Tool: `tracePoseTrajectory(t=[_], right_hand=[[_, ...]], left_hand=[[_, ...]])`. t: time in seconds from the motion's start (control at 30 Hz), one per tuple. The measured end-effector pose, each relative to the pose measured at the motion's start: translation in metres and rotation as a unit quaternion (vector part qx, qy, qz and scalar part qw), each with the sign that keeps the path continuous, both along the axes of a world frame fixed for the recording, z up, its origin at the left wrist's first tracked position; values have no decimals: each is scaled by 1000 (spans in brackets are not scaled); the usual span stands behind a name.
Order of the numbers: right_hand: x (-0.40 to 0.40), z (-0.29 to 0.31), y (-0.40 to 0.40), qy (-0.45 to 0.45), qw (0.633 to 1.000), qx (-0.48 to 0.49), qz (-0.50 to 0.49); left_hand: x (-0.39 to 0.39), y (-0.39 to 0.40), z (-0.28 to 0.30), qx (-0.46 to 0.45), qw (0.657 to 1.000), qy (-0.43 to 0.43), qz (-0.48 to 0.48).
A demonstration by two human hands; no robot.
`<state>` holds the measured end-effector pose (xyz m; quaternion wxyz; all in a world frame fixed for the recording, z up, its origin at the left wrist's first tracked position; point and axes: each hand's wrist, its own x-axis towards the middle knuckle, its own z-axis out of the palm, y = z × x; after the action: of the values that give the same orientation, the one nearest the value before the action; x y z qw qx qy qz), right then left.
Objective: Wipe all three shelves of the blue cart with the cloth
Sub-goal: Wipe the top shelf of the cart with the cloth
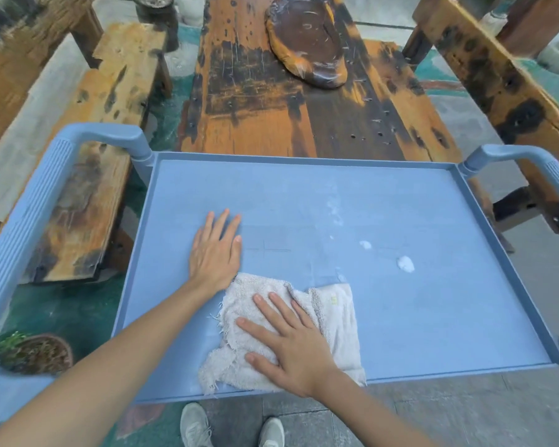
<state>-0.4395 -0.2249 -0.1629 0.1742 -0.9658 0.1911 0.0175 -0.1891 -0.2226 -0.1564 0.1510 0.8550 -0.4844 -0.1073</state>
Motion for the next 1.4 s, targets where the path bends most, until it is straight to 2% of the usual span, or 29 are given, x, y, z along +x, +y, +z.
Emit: tracePoseTrajectory(t=[0.13, 0.4, 0.97, 1.2, 1.4], right_hand=[[-1, -6, -18, -2, 1000, 2, -24], [17, -22, -65, -26, 997, -36, -67], [139, -10, -281, 48, 985, -21, -165], [139, -11, -284, 39, 985, -21, -169], [110, -13, -249, 39, 978, -23, -204]], left_hand=[[-1, 4, -18, 18, 999, -38, 6], [-1, 3, -24, 27, 998, -53, -1], [-1, 4, -34, 24, 994, -108, -14], [0, -1, -33, 25, 995, -94, 1], [0, -2, -32, 31, 996, -87, 11]])
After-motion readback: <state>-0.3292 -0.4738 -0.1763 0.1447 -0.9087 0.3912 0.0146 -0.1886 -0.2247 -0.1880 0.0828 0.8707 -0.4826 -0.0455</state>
